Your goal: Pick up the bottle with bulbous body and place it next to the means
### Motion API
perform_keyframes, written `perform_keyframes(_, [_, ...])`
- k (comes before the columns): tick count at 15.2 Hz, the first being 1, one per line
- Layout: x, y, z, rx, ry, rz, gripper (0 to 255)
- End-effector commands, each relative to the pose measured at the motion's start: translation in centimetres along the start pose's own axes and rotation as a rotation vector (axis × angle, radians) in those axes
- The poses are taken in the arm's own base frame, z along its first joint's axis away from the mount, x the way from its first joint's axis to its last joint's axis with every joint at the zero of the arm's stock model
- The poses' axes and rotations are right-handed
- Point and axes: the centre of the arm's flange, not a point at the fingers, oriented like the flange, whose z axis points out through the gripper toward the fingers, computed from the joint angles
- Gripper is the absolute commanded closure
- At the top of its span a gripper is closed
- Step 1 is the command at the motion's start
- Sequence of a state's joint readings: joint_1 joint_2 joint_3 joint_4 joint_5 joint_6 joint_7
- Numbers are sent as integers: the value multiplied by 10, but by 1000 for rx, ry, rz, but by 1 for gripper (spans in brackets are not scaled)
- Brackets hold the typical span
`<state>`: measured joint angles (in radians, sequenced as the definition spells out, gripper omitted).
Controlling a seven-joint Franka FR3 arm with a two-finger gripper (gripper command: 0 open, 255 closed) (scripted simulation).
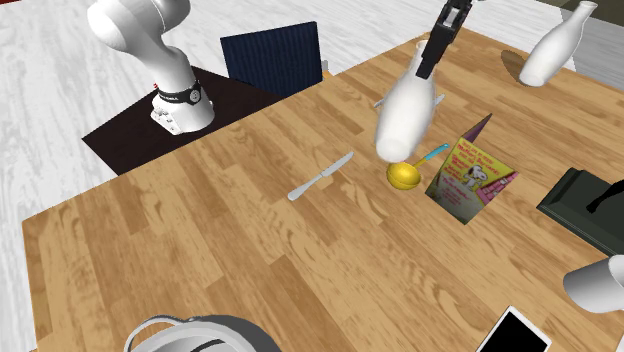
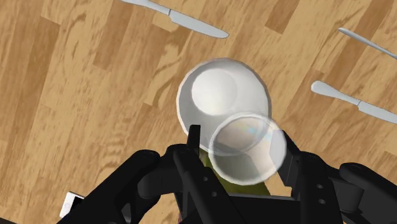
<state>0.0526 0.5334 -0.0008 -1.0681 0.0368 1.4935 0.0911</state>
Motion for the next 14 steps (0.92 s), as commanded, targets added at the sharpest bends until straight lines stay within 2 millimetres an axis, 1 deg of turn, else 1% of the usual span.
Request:
perform_keyframes(1, [2,-30,-1,0,0,1,255])
perform_keyframes(9, [8,-136,1,0,0,1,255])
perform_keyframes(10, [8,-141,1,0,0,1,255])
perform_keyframes(14, [10,-141,22,0,0,1,255])
